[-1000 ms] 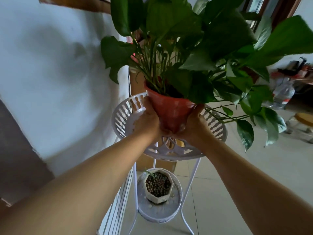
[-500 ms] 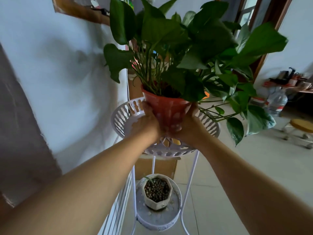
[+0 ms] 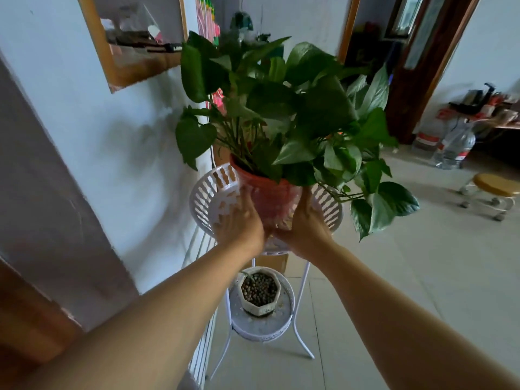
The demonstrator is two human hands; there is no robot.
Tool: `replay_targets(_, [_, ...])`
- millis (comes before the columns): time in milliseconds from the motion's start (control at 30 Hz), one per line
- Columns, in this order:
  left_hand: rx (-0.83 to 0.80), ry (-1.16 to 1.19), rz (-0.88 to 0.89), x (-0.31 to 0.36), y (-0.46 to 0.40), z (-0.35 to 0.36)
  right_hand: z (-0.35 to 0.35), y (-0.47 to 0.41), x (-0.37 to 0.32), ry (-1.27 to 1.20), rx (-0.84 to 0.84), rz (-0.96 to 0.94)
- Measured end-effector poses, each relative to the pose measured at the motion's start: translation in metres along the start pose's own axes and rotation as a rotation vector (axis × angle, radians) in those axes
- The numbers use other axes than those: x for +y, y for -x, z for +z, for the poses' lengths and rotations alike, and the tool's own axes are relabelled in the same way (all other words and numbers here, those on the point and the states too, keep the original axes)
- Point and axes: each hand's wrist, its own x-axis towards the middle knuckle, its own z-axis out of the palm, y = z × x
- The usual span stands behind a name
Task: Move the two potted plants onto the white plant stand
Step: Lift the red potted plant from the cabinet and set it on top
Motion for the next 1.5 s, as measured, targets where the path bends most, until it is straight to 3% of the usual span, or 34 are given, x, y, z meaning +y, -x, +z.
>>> replay_targets(333, [-0.223, -0.003, -0.040, 0.024, 0.076, -0.040, -0.032, 0.061, -0.019, -0.138, -0.119, 0.091])
replay_targets(533, [-0.317, -0.026, -0.035, 0.058, 0.109, -0.079, -0.088, 0.098, -0.020, -0.144, -0.068, 0.171])
replay_targets(767, [-0.321, -0.047, 0.060, 0.140, 0.131, -0.112, -0.173, 0.123, -0.003, -0.139, -0.007, 0.204])
replay_targets(1167, [-0.198, -0.043, 0.007, 0.323, 0.181, -0.100, -0.332, 0.159, 0.099, -0.123, -0.037, 0.060])
replay_targets(1500, [-0.125, 0.036, -0.062, 0.389, 0.130, -0.063, -0.371, 0.091, 0.156, -0.075, -0.104, -0.004])
